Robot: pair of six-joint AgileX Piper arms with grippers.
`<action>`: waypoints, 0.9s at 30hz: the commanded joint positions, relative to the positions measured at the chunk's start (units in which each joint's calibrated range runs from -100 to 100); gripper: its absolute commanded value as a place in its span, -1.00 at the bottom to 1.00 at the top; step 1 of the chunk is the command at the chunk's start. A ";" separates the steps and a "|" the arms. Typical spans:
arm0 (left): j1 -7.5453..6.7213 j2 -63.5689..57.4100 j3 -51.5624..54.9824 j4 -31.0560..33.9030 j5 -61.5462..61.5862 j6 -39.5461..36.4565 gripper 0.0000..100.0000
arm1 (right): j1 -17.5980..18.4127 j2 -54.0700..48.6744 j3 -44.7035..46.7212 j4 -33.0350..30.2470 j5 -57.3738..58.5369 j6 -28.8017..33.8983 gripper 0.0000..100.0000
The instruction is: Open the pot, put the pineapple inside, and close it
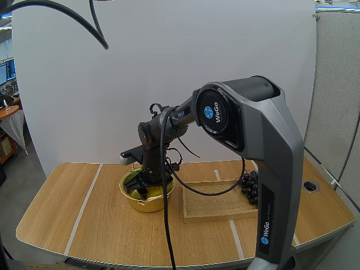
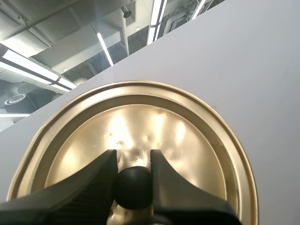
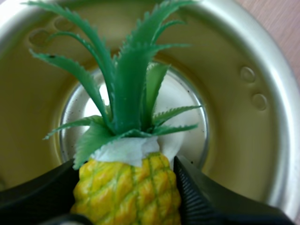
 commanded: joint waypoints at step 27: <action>-0.11 0.02 -0.42 -0.05 -2.08 -0.65 -1.00 | -0.01 -26.35 -0.64 0.42 9.98 0.22 1.00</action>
